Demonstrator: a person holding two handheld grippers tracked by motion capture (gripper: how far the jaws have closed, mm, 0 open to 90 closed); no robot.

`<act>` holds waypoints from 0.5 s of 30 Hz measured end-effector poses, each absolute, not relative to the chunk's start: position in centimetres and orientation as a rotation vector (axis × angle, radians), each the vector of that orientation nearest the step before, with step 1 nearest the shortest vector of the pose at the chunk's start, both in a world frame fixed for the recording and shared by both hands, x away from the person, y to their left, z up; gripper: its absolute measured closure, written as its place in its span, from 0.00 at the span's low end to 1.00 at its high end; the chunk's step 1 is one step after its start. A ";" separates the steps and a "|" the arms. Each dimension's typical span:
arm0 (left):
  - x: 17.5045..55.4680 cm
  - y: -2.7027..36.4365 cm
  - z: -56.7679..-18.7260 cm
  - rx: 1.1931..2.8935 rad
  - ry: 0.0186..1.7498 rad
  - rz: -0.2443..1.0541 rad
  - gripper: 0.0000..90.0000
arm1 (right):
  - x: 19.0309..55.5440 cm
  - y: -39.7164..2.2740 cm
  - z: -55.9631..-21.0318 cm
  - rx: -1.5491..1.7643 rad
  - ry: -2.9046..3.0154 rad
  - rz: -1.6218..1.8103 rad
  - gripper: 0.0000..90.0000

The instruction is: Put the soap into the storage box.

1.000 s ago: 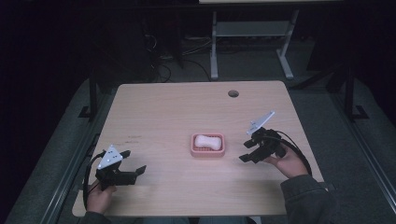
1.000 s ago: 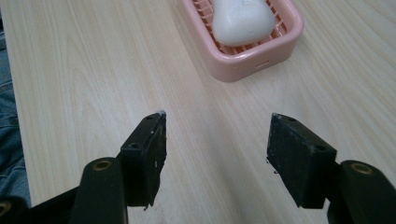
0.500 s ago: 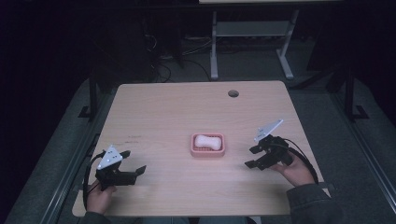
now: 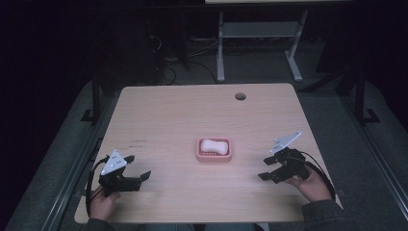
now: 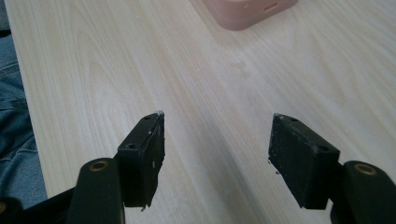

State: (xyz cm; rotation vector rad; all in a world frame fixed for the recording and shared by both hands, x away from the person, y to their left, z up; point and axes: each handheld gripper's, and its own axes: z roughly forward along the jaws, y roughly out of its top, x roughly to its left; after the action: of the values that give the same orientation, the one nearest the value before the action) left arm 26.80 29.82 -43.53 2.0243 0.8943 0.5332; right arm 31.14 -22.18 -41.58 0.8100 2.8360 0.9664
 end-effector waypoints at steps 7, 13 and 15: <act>26.8 29.7 -43.5 2.026 0.891 0.534 0.16 | 30.3 -22.7 -42.5 0.837 2.835 0.982 0.39; 26.7 29.6 -43.6 2.024 0.895 0.528 0.16 | 29.6 -22.9 -43.0 0.851 2.831 0.996 0.39; 26.8 29.6 -43.6 2.034 0.889 0.532 0.16 | 29.4 -23.0 -43.2 0.855 2.828 1.000 0.39</act>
State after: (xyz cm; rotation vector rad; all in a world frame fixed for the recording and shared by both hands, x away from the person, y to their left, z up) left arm 26.79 29.58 -43.55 2.0341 0.8885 0.5316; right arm 29.40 -22.97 -43.20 0.8547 2.8279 1.0005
